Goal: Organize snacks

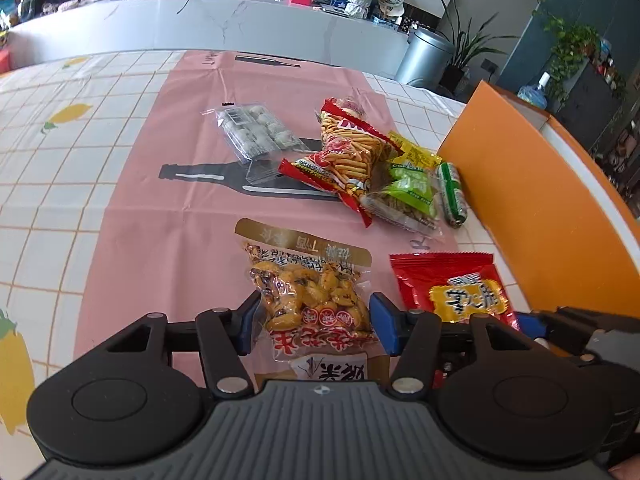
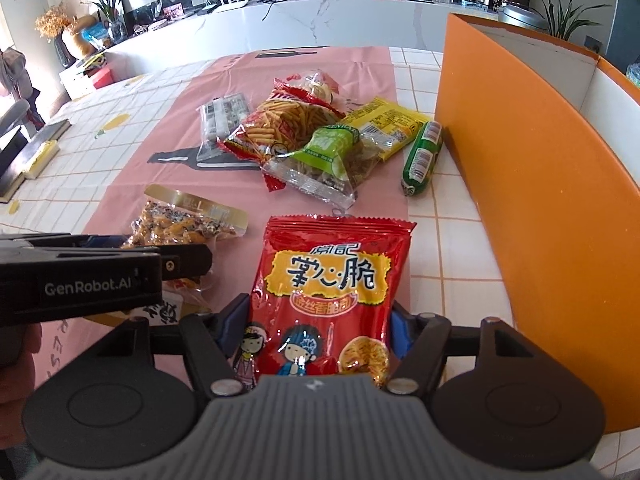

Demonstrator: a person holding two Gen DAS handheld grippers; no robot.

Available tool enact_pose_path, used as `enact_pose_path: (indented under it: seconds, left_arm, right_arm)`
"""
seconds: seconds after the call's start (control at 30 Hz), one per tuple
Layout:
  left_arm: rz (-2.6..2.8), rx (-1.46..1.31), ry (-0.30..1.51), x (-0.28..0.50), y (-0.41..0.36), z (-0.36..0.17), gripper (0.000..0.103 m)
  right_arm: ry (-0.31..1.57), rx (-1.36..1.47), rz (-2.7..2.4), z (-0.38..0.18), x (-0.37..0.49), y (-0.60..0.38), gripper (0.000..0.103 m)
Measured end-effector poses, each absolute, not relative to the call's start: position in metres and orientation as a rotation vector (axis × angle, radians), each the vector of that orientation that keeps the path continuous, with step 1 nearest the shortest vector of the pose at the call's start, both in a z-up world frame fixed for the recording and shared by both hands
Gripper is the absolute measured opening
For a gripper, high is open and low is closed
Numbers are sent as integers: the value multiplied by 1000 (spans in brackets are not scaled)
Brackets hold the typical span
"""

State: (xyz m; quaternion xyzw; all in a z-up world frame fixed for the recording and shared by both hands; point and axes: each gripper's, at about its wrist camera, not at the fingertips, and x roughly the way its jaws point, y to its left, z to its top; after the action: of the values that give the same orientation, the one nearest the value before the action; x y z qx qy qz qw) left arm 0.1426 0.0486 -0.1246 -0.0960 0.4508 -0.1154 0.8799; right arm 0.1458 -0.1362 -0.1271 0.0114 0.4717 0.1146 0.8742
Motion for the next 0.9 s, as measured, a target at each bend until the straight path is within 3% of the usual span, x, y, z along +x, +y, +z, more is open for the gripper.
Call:
enact_pose_path:
  seconds: [0.37, 0.9]
  left_arm:
    - [-235, -240, 893, 132, 47, -96, 63]
    - [-239, -200, 775, 116, 24, -24, 62]
  right_arm:
    - [962, 42, 252, -107, 139, -141, 66]
    - [822, -52, 321, -15, 131, -174, 66]
